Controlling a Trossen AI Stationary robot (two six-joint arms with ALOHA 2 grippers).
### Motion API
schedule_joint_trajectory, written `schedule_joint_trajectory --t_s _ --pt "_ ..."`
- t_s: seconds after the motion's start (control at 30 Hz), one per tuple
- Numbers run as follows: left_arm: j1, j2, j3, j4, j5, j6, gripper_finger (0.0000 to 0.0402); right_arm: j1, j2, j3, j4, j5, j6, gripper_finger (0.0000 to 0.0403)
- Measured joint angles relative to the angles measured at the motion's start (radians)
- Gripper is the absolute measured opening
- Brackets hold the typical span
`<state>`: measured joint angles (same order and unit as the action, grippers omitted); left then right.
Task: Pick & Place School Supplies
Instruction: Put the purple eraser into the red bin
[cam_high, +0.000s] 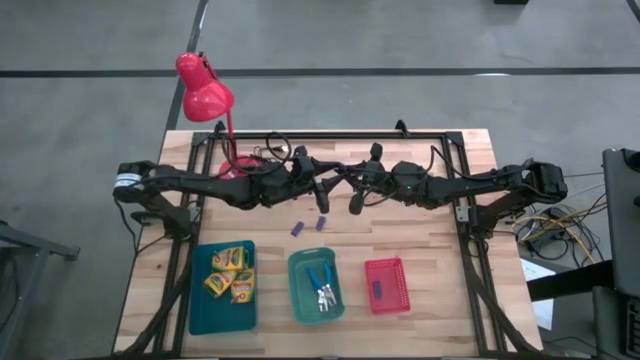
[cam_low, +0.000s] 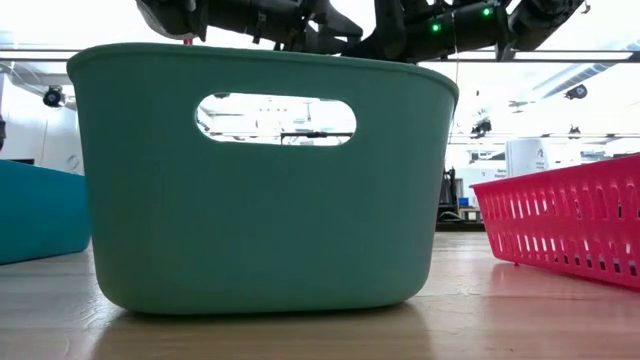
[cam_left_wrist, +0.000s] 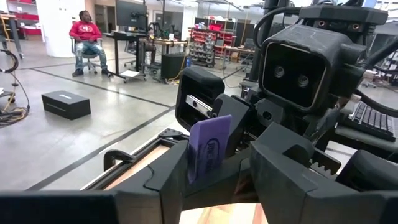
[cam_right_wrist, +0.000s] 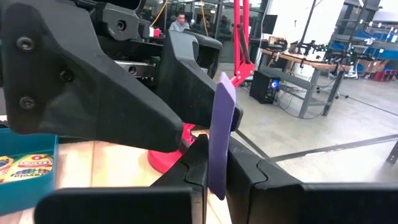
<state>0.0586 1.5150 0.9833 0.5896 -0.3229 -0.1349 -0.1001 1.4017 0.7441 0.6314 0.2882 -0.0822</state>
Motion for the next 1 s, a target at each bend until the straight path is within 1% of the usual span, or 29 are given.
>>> schedule_joint_trajectory --t_s 0.13,0.27,0.6,0.7,0.8,1.0 --pt "-0.001 -0.027 0.000 -0.003 -0.009 0.009 0.0174 0.000 0.000 0.000 0.001 0.000 0.000 0.0023" --pt "-0.001 -0.051 0.000 -0.005 -0.019 0.068 0.0175 0.000 0.000 0.000 0.000 0.000 -0.001 0.0023" --pt "-0.002 -0.063 -0.002 -0.046 -0.023 0.082 0.0175 0.000 -0.004 0.000 -0.016 0.000 -0.007 0.0023" --pt "-0.002 -0.079 0.000 -0.087 -0.023 0.083 0.0175 0.000 -0.031 0.000 -0.091 0.001 -0.003 0.0023" --pt "-0.003 -0.116 -0.004 -0.135 -0.023 0.082 0.0175 0.004 -0.087 0.002 -0.240 0.001 0.027 0.0023" --pt "-0.003 -0.197 -0.005 -0.304 -0.023 0.080 0.0175 0.043 -0.266 0.004 -0.558 0.002 0.131 0.0023"
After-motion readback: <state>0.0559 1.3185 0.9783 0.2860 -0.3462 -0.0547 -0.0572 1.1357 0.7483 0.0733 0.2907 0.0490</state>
